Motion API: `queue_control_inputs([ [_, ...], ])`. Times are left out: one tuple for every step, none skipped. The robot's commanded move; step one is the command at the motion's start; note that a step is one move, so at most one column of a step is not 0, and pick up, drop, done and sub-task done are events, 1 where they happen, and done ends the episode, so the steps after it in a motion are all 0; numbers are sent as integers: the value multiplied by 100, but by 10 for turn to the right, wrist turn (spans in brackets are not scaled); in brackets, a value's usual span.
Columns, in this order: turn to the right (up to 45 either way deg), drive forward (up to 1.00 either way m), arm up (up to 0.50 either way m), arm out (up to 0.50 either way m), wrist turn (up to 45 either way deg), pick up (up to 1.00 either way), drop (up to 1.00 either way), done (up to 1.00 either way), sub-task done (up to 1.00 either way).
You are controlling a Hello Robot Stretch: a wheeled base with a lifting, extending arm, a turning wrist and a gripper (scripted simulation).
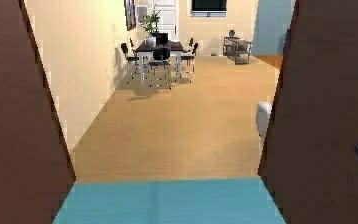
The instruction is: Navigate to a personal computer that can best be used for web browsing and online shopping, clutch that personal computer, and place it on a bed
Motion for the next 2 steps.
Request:
queue_control_inputs([
  [0,100,0,0,0,0,0,0,0],
  [0,100,0,0,0,0,0,0,0],
])
